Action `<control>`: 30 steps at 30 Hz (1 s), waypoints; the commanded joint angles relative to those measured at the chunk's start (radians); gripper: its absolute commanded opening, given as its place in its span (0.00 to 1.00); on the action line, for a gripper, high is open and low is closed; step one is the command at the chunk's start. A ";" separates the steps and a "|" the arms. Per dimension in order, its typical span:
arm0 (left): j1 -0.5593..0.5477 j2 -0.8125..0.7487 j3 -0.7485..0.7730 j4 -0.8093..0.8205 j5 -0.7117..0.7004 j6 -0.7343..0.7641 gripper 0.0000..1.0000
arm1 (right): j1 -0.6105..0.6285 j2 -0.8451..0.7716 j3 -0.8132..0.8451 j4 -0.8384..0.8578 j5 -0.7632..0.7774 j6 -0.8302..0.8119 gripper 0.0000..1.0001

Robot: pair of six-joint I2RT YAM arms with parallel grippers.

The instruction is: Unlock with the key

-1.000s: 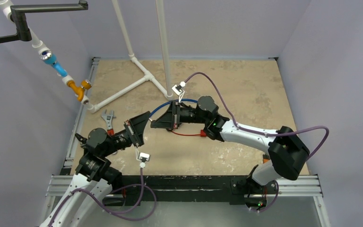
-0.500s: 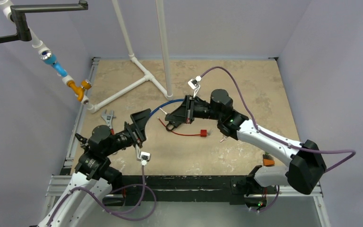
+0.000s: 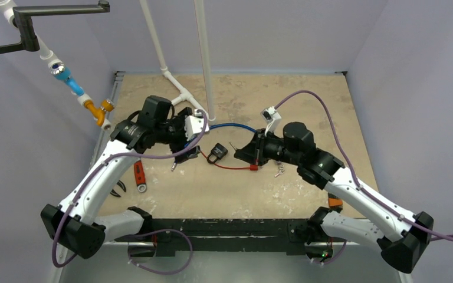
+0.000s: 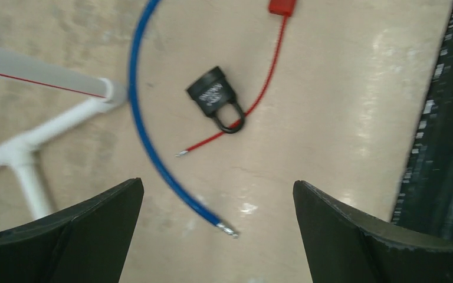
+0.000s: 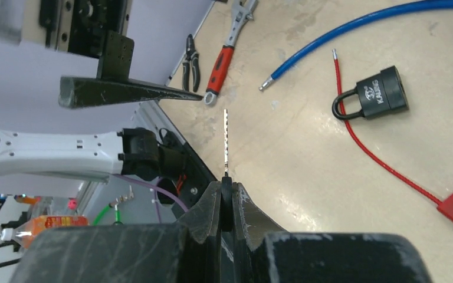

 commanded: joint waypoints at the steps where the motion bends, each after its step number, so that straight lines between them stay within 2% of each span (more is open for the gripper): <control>1: -0.002 0.061 0.082 -0.095 0.213 -0.301 1.00 | -0.003 -0.089 -0.068 -0.066 0.039 -0.060 0.00; 4: -0.002 0.087 0.099 -0.077 0.359 -0.375 1.00 | -0.003 -0.103 -0.080 -0.091 -0.014 -0.127 0.00; 8: -0.003 0.117 0.124 -0.150 0.548 -0.365 1.00 | -0.001 -0.086 -0.049 -0.115 -0.106 -0.214 0.00; 16: -0.018 0.112 0.094 -0.176 0.638 -0.332 1.00 | 0.047 0.009 0.067 -0.116 -0.247 -0.292 0.00; 24: -0.037 0.102 0.090 -0.210 0.696 -0.310 1.00 | 0.154 0.109 0.171 -0.118 -0.260 -0.324 0.00; 27: -0.046 0.096 0.090 -0.229 0.701 -0.311 0.91 | 0.158 0.127 0.192 -0.111 -0.263 -0.328 0.00; 30: -0.056 0.081 0.088 -0.233 0.688 -0.311 0.71 | 0.158 0.142 0.213 -0.113 -0.260 -0.335 0.00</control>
